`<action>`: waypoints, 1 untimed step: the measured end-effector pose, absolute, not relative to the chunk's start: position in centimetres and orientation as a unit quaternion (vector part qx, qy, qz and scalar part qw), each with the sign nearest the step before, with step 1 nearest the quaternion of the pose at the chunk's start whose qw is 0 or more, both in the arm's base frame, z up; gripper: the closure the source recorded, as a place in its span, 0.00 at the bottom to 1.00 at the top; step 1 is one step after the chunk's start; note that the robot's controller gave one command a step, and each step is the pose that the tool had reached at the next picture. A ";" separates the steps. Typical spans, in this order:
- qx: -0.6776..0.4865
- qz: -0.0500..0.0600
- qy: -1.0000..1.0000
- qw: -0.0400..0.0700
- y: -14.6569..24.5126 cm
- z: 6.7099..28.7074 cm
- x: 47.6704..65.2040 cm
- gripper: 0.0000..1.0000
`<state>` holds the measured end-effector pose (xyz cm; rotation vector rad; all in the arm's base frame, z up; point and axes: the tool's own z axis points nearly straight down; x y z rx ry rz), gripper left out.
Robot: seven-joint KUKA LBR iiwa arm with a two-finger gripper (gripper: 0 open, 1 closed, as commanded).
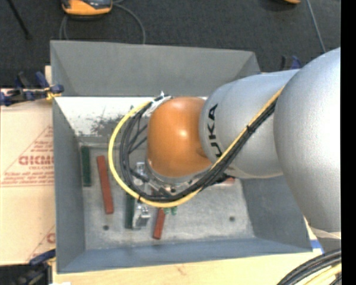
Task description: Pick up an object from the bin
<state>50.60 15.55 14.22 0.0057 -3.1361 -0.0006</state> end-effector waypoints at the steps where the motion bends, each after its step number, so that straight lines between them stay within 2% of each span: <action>1: 0.000 -0.001 -1.000 -0.001 15.5 14.6 50.8 0.00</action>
Offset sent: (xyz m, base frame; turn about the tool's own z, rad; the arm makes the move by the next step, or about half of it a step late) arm 0.0042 -0.0346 -0.0722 -0.1218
